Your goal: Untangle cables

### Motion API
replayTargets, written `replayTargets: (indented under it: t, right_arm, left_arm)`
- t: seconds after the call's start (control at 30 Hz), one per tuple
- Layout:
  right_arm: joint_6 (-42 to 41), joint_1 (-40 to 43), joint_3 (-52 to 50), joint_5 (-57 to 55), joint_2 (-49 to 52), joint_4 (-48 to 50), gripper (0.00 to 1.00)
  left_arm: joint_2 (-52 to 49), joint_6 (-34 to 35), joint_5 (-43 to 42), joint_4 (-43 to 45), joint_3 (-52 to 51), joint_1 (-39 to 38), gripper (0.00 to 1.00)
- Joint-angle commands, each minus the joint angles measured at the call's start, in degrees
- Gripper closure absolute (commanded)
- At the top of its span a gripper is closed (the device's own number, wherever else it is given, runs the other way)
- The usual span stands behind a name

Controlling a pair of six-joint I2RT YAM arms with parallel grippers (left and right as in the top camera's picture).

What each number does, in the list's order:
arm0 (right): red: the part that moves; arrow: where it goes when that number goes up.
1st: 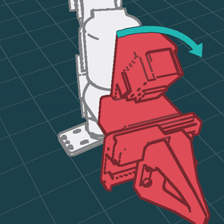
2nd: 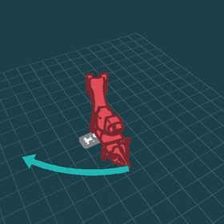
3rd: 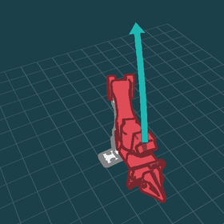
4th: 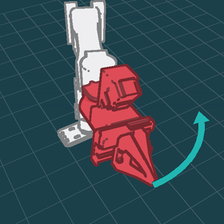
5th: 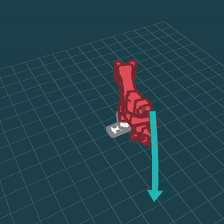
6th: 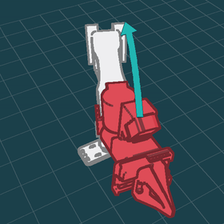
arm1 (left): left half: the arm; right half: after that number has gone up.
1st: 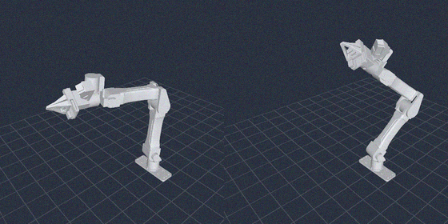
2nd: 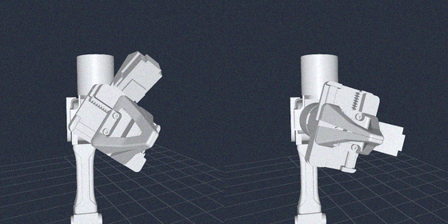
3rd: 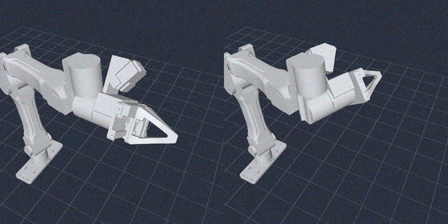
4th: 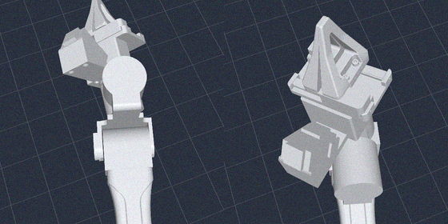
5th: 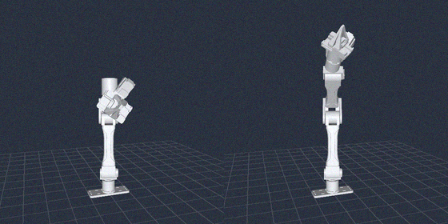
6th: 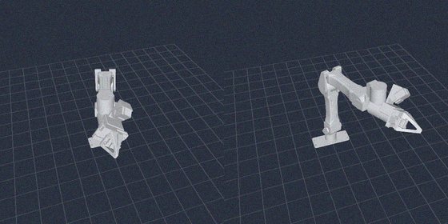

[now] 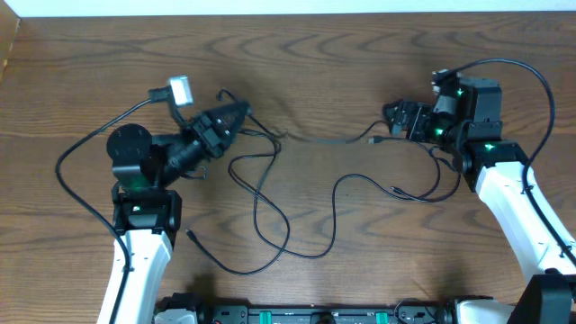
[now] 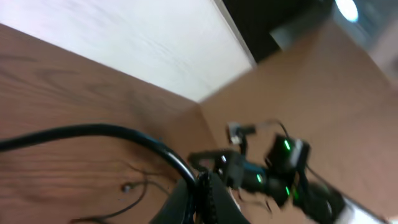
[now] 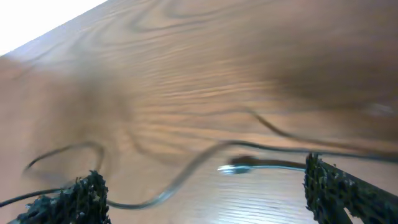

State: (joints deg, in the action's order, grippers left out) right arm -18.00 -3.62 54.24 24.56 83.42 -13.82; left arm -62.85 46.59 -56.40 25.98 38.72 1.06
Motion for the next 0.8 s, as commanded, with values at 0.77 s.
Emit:
replayTargets:
  t: [0.77]
  right_arm:
    - [-8.33, -0.20, 0.22, -24.92, -0.13, -6.08, 0.01]
  left_arm:
    - [-11.89, -7.34, 20.39, 7.65, 0.63, -29.88, 0.92]
